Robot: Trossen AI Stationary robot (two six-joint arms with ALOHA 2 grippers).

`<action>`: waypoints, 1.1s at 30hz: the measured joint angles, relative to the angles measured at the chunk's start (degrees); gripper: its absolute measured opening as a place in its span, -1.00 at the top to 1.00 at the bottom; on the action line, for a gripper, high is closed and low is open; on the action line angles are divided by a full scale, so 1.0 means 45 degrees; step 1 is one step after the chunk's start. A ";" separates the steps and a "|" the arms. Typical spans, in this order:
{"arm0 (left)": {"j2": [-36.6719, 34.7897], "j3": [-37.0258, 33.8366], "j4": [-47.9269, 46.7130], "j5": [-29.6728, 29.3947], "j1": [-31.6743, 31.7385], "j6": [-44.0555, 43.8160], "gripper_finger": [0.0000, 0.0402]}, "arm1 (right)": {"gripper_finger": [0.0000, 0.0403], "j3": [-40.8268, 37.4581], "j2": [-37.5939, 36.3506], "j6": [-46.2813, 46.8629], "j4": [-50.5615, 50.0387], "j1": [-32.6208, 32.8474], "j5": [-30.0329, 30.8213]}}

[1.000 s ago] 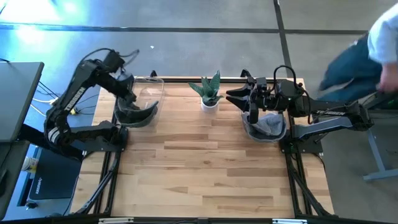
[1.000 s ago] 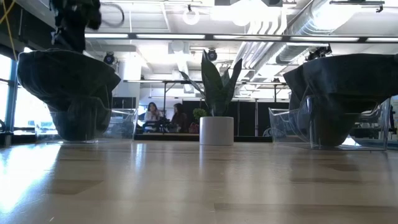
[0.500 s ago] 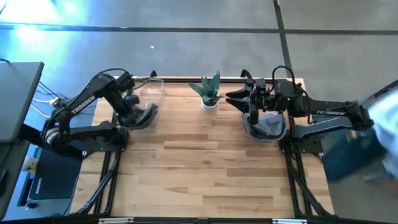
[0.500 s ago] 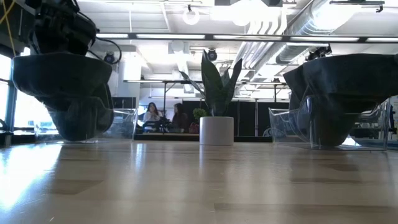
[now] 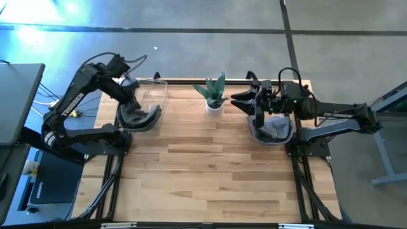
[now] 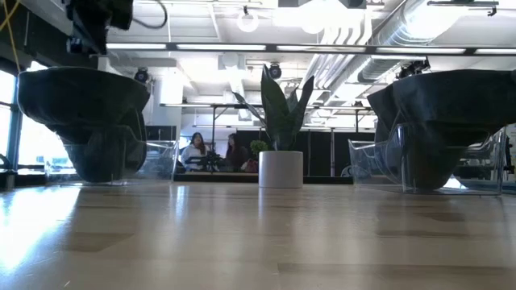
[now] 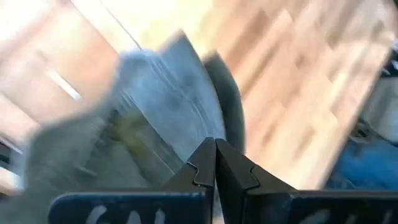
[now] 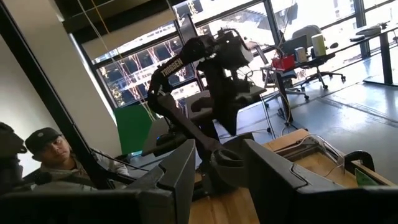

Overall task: Pick & Place hat
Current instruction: Adjust the caps in the left bin, then return to Home Position

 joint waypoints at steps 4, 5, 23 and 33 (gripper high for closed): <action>0.0012 0.0036 0.0941 -0.0907 -0.0005 -0.0660 0.97 | 0.36 -0.0005 0.0000 0.0005 -0.0003 0.0000 0.0000; 0.0111 -0.0181 0.0951 -0.1028 -0.0005 -0.0821 0.97 | 0.36 -0.0002 0.0000 0.0005 0.0000 0.0000 0.0000; 0.0500 -0.5030 0.0524 0.3064 -0.0002 -0.0595 0.97 | 0.36 -0.0004 -0.0005 0.0374 -0.0107 0.0015 -0.0418; 0.0500 -0.3257 0.1462 0.1510 0.0000 -0.2121 0.97 | 0.36 -0.0004 -0.0005 0.0350 -0.0305 0.0011 -0.0418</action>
